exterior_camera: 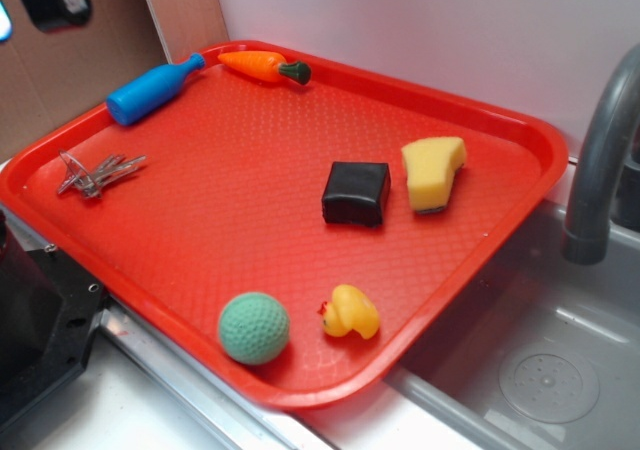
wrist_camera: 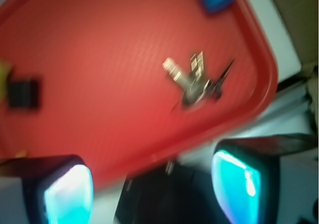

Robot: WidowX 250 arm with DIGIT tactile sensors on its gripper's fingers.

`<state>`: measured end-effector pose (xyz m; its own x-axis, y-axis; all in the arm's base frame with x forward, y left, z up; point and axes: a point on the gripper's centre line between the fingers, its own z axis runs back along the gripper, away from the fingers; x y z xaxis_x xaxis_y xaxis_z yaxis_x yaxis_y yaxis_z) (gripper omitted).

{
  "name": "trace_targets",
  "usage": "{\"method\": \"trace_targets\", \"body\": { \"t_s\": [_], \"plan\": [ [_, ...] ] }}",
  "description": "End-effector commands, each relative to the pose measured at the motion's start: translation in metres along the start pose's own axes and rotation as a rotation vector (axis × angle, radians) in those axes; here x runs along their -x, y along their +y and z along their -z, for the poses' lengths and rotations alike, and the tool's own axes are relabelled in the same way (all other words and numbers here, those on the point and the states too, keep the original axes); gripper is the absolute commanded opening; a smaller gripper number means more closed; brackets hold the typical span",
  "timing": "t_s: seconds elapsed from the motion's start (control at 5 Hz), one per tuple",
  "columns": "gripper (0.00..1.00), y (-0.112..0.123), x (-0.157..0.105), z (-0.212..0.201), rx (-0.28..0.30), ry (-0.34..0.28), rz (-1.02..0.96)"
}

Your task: Grab the silver keys.

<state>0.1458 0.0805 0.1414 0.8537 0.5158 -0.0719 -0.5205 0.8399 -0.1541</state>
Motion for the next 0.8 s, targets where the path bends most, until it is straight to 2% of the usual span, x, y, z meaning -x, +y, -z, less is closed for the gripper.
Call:
{"method": "trace_targets", "body": {
  "t_s": [0.0,0.2,0.6],
  "plan": [
    [1.0,0.05,-0.017,0.012,0.038,-0.32,-0.447],
    [1.0,0.052,-0.005,0.027,-0.058,-0.32,-0.695],
    [1.0,0.045,-0.003,0.052,-0.074,-0.247,-0.763]
  ]
}}
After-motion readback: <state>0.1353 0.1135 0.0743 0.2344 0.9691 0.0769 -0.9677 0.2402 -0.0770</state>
